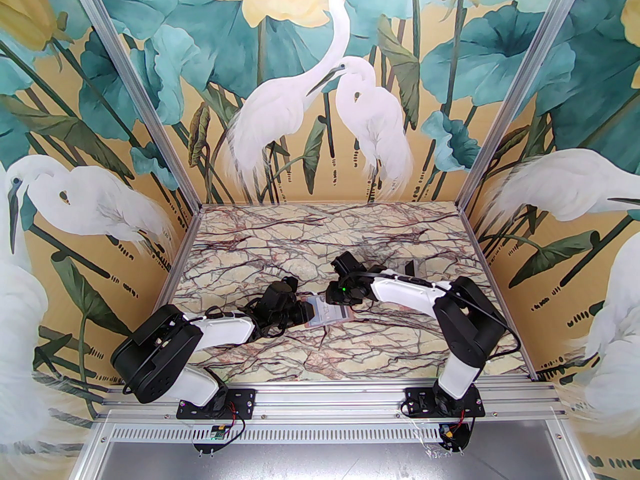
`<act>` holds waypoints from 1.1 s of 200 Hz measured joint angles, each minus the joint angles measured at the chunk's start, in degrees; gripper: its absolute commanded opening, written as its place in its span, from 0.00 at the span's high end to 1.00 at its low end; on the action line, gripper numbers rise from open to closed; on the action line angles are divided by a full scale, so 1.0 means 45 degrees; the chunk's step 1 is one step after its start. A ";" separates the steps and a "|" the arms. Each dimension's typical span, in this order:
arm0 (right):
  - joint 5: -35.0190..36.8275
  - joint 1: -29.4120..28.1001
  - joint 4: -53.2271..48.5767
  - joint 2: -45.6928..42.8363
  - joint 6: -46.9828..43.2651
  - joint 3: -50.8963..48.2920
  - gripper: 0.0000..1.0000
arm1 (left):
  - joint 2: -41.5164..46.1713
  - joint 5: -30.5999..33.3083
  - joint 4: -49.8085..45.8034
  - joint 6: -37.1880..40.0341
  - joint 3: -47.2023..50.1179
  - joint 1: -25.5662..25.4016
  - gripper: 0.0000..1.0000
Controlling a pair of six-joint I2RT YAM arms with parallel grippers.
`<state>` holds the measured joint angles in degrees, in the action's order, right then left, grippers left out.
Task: Put the credit cards into the card holder
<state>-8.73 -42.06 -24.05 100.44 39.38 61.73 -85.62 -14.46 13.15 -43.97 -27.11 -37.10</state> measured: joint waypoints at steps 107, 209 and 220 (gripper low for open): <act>0.0000 0.0000 -0.0355 0.0588 -0.0005 0.0136 0.97 | 0.0000 0.0000 0.0000 0.0000 0.0000 0.0000 0.69; -0.0010 0.0000 -0.0374 0.0588 0.0000 -0.0083 0.96 | 0.0000 0.0000 0.0005 0.0000 0.0000 0.0000 0.69; -0.0010 0.0000 -0.0359 0.0588 0.0000 -0.0151 0.96 | 0.0000 0.0000 0.0005 0.0000 0.0000 0.0000 0.69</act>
<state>-8.78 -42.06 -25.67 103.09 39.38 61.06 -85.62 -14.46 13.17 -43.97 -27.11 -37.10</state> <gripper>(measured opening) 0.060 0.306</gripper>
